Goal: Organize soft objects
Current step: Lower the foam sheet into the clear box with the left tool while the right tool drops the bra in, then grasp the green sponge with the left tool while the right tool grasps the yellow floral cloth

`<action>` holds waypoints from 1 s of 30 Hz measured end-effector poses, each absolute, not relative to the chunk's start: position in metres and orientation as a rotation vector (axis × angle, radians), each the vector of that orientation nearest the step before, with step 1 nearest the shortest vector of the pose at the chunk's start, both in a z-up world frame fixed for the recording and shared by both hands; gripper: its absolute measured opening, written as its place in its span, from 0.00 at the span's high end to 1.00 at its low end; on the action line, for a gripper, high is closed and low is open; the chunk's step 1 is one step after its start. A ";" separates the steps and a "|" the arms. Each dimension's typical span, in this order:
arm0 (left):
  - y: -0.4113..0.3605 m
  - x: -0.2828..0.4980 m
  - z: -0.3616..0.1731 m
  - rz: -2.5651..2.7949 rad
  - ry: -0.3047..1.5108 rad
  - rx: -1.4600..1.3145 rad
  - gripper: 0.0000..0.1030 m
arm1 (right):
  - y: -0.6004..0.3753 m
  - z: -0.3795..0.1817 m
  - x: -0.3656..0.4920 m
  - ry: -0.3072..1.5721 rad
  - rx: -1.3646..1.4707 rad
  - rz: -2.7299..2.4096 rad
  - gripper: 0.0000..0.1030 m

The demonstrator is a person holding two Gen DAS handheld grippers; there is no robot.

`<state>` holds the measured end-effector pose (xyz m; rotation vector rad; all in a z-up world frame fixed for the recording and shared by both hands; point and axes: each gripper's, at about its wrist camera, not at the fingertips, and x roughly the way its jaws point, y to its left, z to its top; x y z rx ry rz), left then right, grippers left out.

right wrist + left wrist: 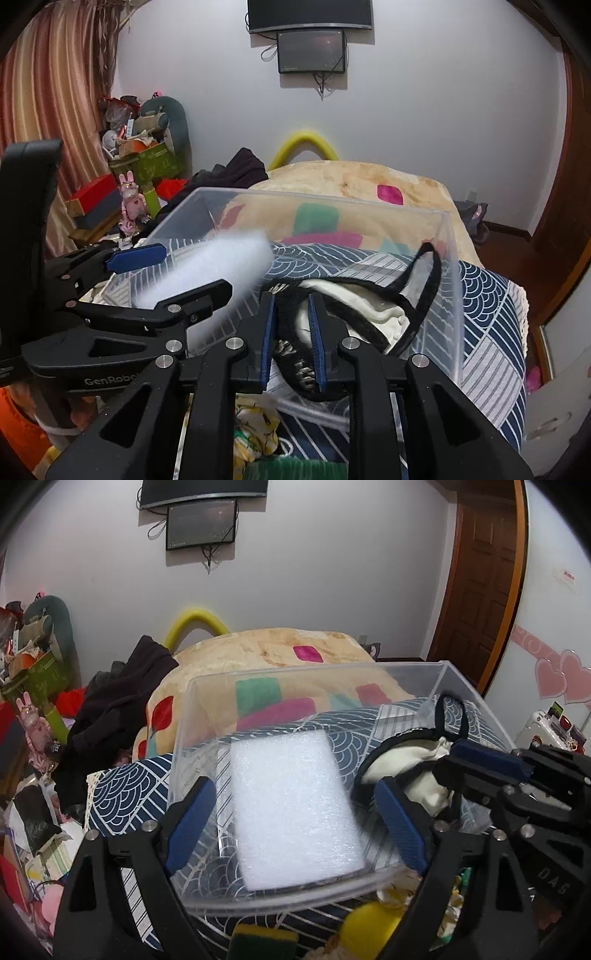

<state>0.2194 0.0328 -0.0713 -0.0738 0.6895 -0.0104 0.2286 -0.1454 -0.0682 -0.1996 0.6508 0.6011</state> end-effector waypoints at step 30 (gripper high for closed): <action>0.056 0.113 -0.068 0.016 0.580 -0.067 0.01 | -0.172 -0.075 0.162 0.571 -0.098 0.653 0.49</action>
